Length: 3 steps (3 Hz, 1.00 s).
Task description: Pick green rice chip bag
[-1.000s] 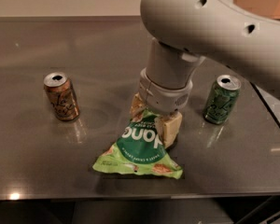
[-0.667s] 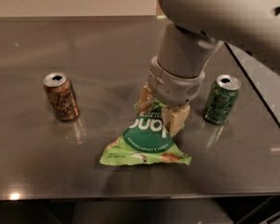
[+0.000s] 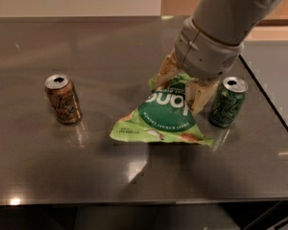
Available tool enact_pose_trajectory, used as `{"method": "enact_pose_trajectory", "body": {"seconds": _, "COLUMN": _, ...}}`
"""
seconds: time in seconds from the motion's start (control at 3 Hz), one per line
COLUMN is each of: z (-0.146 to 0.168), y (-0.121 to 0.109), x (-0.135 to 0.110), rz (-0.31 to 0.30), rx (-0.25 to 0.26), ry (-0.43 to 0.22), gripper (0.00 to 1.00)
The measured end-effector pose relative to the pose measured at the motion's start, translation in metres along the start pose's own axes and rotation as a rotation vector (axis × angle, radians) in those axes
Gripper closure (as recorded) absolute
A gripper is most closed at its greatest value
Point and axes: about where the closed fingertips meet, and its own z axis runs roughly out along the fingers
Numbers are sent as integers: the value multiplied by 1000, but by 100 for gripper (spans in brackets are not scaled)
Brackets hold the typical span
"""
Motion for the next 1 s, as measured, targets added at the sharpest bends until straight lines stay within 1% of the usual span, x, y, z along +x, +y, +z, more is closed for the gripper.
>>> {"method": "enact_pose_trajectory", "body": {"seconds": 0.33, "z": -30, "y": -6, "x": 5, "rz": 16, "rx": 60, "ry": -19, "gripper": 100}}
{"method": "enact_pose_trajectory", "body": {"seconds": 0.67, "z": -54, "y": -12, "x": 4, "rz": 27, "rx": 127, "ry": -44, "gripper": 100}}
{"method": "enact_pose_trajectory", "body": {"seconds": 1.0, "z": -54, "y": -12, "x": 4, "rz": 27, "rx": 127, "ry": -44, "gripper": 100}}
